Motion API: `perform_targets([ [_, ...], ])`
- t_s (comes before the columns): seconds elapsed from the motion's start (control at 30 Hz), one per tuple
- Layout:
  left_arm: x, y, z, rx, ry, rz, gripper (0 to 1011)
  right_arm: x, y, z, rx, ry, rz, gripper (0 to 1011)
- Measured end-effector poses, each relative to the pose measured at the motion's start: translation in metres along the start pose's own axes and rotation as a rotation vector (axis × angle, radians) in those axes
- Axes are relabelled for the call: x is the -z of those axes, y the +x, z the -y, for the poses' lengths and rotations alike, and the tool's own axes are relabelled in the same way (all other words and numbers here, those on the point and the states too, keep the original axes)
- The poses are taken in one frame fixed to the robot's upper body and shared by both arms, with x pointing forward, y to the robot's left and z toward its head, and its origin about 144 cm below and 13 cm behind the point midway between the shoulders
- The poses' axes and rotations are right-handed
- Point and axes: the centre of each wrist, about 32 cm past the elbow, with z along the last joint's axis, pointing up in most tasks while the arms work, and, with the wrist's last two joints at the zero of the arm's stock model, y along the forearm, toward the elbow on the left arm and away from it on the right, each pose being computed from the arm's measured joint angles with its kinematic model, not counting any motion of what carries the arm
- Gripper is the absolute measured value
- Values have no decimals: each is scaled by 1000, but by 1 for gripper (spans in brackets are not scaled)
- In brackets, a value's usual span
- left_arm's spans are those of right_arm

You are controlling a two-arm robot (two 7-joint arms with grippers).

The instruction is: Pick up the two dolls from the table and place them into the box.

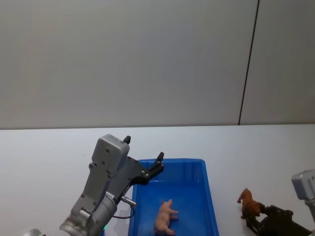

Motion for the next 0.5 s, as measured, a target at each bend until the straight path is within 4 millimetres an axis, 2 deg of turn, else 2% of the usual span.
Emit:
perform_targets([
  [0.5,0,0,0,0,0,0,1003,-37,-12,-5,-95,139,96,419],
])
